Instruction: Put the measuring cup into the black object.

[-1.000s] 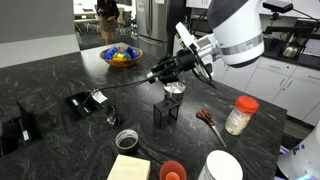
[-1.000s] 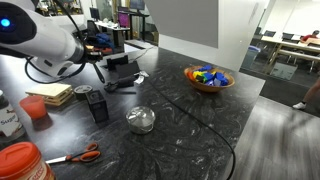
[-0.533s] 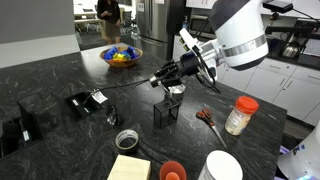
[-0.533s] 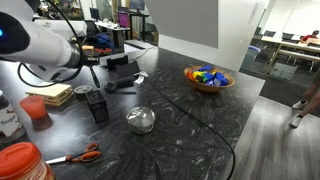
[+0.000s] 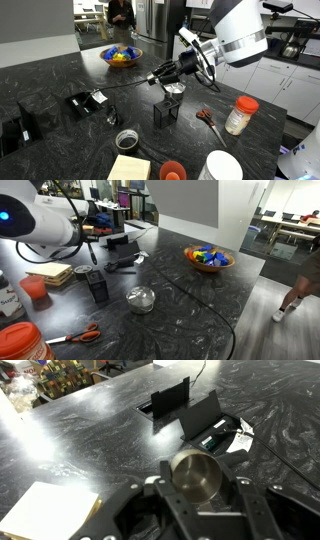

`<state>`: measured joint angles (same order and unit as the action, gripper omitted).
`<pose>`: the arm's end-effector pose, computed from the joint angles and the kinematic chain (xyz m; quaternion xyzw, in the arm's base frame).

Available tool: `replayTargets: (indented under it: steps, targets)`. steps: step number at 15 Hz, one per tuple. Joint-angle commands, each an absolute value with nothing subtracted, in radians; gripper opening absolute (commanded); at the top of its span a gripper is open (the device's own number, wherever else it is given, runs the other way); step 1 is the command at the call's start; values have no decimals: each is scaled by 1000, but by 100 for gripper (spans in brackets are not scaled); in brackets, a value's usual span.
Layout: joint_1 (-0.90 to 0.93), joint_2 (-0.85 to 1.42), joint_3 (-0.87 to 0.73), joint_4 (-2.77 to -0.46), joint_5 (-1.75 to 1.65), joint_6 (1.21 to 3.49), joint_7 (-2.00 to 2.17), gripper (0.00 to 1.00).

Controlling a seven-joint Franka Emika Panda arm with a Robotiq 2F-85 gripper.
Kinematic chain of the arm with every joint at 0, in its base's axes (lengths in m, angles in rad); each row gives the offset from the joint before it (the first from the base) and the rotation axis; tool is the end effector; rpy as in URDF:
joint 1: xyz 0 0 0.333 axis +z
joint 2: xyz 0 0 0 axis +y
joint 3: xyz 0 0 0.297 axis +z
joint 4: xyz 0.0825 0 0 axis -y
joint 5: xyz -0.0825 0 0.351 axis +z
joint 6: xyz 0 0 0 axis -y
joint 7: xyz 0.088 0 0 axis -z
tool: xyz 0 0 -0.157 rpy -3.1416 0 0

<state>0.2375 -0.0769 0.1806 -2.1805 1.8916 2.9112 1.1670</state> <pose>0.5166 0.1789 0.4268 -0.2653 0.8049 0.1748 0.5012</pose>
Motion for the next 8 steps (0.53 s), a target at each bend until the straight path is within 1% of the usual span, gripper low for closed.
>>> replayTargets:
  steps: [1,8]
  targets:
    - [225,-93,164,-2170,2044,2866,1113,22]
    - [221,-104,142,-2214,2323,2837,1002,22]
